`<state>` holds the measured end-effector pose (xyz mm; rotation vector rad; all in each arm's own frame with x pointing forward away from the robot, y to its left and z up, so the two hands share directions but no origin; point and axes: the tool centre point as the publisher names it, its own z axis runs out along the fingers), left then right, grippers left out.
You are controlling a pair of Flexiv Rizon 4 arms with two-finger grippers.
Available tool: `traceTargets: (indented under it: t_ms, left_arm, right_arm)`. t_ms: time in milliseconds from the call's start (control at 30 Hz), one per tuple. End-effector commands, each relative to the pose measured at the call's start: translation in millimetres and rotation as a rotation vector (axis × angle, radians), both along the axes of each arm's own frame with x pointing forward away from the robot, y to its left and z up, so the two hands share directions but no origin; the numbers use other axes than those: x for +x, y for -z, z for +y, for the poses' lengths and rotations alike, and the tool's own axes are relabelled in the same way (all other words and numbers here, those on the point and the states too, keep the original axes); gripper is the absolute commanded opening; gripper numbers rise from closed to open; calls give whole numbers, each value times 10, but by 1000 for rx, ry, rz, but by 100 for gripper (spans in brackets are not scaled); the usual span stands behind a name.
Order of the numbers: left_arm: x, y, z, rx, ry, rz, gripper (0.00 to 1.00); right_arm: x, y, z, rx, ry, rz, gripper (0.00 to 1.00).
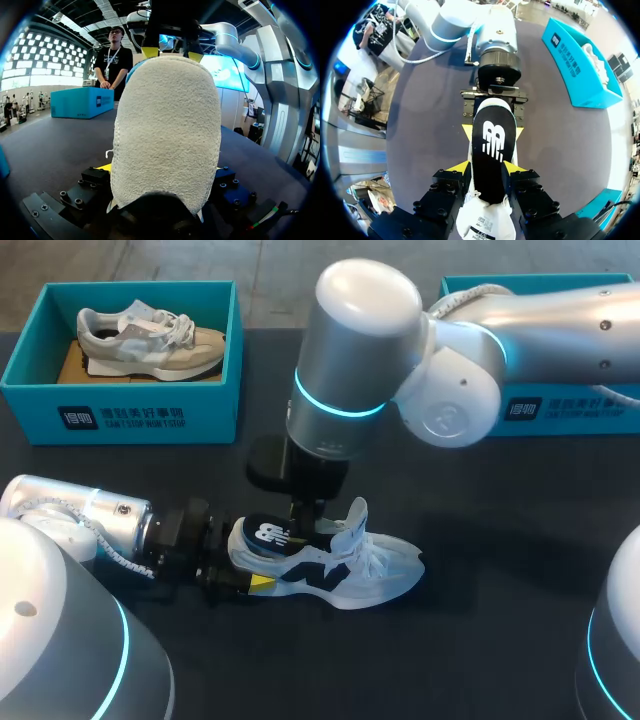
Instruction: Take the shoe out of the shoebox, open the shoe tongue, remove and reinsert the insole, then place the shoe into the shoebox
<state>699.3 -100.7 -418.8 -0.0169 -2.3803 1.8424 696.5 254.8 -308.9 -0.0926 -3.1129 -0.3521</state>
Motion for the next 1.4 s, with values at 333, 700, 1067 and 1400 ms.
traceTargets:
  t_ms: [333, 700, 1067, 1400]
  left_arm:
    - [14, 29, 3, 0, 0, 0, 0]
    - [14, 29, 3, 0, 0, 0, 0]
    - [14, 29, 3, 0, 0, 0, 0]
    - [14, 29, 3, 0, 0, 0, 0]
  right_arm:
    - [201, 26, 135, 9, -67, 75, 41]
    - [308, 91, 214, 18, -125, 144, 40]
    - [365, 180, 255, 52, -184, 216, 39]
    - [358, 266, 262, 91, -224, 282, 38]
